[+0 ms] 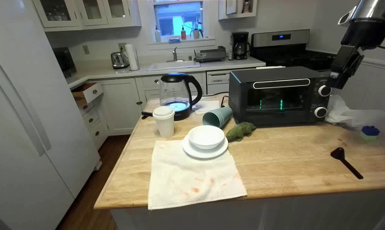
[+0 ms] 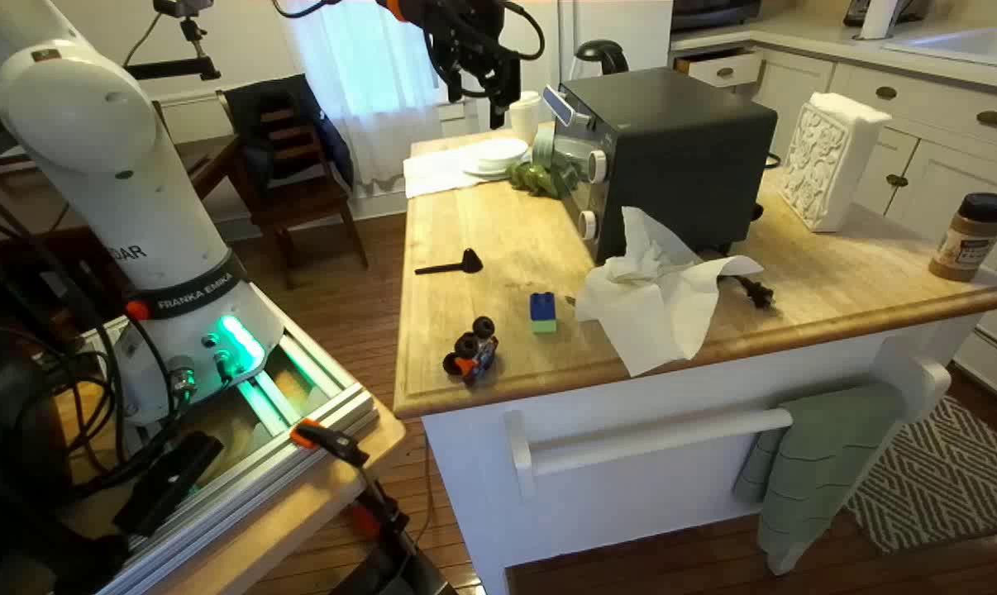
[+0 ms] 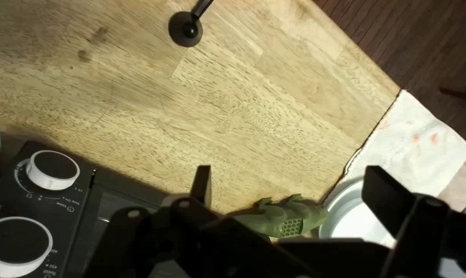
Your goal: Put the toy animal on top of the microwave
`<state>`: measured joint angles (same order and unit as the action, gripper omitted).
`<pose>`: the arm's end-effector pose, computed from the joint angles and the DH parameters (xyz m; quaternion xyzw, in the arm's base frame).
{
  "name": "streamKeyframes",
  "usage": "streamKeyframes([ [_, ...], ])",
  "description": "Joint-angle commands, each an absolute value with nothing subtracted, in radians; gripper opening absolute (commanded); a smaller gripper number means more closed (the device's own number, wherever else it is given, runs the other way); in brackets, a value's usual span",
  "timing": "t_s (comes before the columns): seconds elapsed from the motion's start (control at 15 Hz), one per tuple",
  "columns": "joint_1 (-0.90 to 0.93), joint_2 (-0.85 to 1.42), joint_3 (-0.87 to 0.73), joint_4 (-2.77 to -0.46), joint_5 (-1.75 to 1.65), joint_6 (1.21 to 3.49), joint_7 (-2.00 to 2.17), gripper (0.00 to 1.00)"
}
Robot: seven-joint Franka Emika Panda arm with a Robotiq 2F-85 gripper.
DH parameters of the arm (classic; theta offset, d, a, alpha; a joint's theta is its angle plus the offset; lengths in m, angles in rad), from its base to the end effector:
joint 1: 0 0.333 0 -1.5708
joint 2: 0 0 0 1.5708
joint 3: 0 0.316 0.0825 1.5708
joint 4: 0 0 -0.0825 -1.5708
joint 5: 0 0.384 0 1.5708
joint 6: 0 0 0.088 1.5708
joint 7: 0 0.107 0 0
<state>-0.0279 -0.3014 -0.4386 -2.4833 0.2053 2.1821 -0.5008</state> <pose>0.3939 -0.1892 0.3889 -0.9886 0.0334 -0.0514 0.1375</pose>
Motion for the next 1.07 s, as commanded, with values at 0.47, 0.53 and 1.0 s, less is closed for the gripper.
streamKeyframes([
  [0.47, -0.071, -0.296, -0.396, -2.482, 0.221, 2.177, -0.512, 1.0],
  [0.53, -0.071, -0.296, -0.396, -2.482, 0.221, 2.177, -0.512, 1.0],
  [1.0, 0.072, -0.279, -0.212, -2.473, 0.267, 2.202, -0.668, 1.0],
])
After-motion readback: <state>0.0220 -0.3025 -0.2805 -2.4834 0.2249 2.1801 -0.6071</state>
